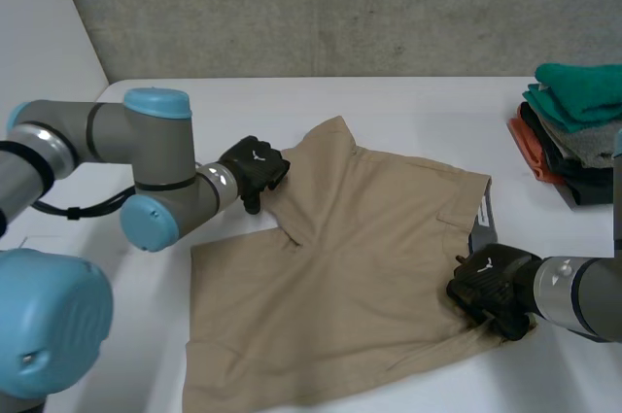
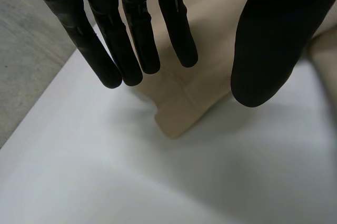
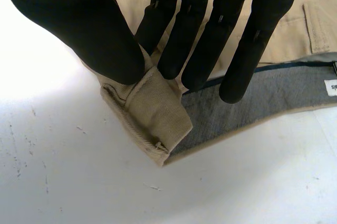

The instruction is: Fold the laundry.

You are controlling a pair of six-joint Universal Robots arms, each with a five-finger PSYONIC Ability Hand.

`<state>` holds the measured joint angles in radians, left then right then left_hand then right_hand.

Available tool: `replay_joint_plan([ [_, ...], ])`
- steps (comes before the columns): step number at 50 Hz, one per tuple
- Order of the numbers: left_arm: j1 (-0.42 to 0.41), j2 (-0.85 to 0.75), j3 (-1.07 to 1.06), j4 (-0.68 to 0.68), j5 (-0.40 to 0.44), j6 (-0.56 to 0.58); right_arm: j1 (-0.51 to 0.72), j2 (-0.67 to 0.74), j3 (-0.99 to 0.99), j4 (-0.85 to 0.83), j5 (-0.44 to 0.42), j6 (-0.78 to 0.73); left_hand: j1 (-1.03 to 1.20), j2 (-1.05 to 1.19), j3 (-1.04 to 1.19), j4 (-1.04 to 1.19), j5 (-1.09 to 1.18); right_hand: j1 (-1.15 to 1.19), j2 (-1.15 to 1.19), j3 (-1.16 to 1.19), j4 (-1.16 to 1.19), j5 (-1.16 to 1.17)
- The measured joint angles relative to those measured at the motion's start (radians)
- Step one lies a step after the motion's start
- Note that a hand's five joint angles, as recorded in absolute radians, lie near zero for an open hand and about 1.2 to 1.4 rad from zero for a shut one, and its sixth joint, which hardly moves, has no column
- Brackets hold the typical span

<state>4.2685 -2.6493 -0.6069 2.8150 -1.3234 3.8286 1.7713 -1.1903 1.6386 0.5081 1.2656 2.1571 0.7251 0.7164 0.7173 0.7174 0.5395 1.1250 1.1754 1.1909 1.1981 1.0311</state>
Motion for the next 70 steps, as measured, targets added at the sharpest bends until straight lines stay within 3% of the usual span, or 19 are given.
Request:
replay_joint_plan([
  [9,-0.024,-0.091,0.151,-0.078,-0.026,0.069,-0.028,-0.010,0.026,-0.025,-0.015,0.005,0.054,0.060,0.050,0.050,0.050,0.000,0.000,0.000,0.000,0.000],
  [13,-0.039,-0.098,0.155,-0.076,-0.037,0.089,-0.041,-0.016,0.032,-0.034,-0.026,0.007,0.404,0.397,0.391,0.387,0.385,0.000,0.000,0.000,0.000,0.000],
  [17,-0.052,-0.099,0.151,-0.059,-0.089,0.114,-0.049,-0.020,0.036,-0.040,-0.036,0.016,0.432,0.477,0.468,0.474,0.456,0.000,0.000,0.000,0.000,0.000],
  [26,-0.077,-0.032,0.064,-0.053,-0.520,0.130,-0.036,-0.027,0.051,-0.043,-0.043,0.031,0.432,0.479,0.469,0.475,0.456,0.000,0.000,0.000,0.000,0.000],
  [29,-0.089,-0.001,0.014,-0.076,-0.591,0.130,-0.023,-0.029,0.054,-0.044,-0.043,0.032,0.388,0.420,0.423,0.427,0.418,0.000,0.000,0.000,0.000,0.000],
  [30,-0.092,0.008,0.002,-0.081,-0.594,0.128,-0.019,-0.029,0.054,-0.045,-0.043,0.033,0.225,0.260,0.275,0.277,0.276,0.000,0.000,0.000,0.000,0.000],
  [31,-0.098,0.027,-0.025,-0.091,-0.592,0.123,-0.010,-0.029,0.053,-0.047,-0.042,0.035,-0.073,-0.017,0.003,0.000,0.001,0.000,0.000,0.000,0.000,0.000],
  [32,-0.100,0.035,-0.036,-0.095,-0.588,0.121,-0.005,-0.029,0.053,-0.049,-0.042,0.036,-0.073,-0.017,0.003,0.000,0.001,0.000,0.000,0.000,0.000,0.000],
  [33,-0.104,0.051,-0.053,-0.100,-0.582,0.115,0.002,-0.030,0.053,-0.052,-0.041,0.039,-0.320,-0.257,-0.256,-0.266,-0.258,0.000,0.000,0.000,0.000,0.000],
  [34,-0.105,0.067,-0.067,-0.102,-0.577,0.109,0.005,-0.030,0.052,-0.054,-0.041,0.041,-0.320,-0.257,-0.256,-0.266,-0.258,0.000,0.000,0.000,0.000,0.000],
  [35,-0.107,0.089,-0.084,-0.105,-0.571,0.100,0.011,-0.031,0.051,-0.058,-0.040,0.045,-0.506,-0.460,-0.462,-0.465,-0.445,0.000,0.000,0.000,0.000,0.000],
  [36,-0.107,0.114,-0.103,-0.105,-0.566,0.090,0.017,-0.032,0.050,-0.063,-0.039,0.050,-0.532,-0.495,-0.495,-0.504,-0.483,0.000,0.000,0.000,0.000,0.000],
  [45,-0.079,0.364,-0.283,-0.105,-0.530,-0.046,0.041,-0.045,0.039,-0.123,-0.035,0.127,-0.532,-0.512,-0.512,-0.518,-0.491,0.000,0.000,0.000,0.000,0.000],
  [58,-0.102,0.801,-0.857,-0.154,-0.253,-0.323,0.034,-0.078,0.004,-0.248,-0.033,0.441,-0.441,-0.434,-0.436,-0.429,-0.429,0.006,0.000,0.000,0.000,0.000],
  [70,-0.223,0.833,-1.102,-0.149,-0.271,-0.372,0.025,-0.068,0.003,-0.333,0.062,0.553,-0.441,-0.434,-0.436,-0.429,-0.429,0.006,0.000,0.000,0.000,0.000],
])
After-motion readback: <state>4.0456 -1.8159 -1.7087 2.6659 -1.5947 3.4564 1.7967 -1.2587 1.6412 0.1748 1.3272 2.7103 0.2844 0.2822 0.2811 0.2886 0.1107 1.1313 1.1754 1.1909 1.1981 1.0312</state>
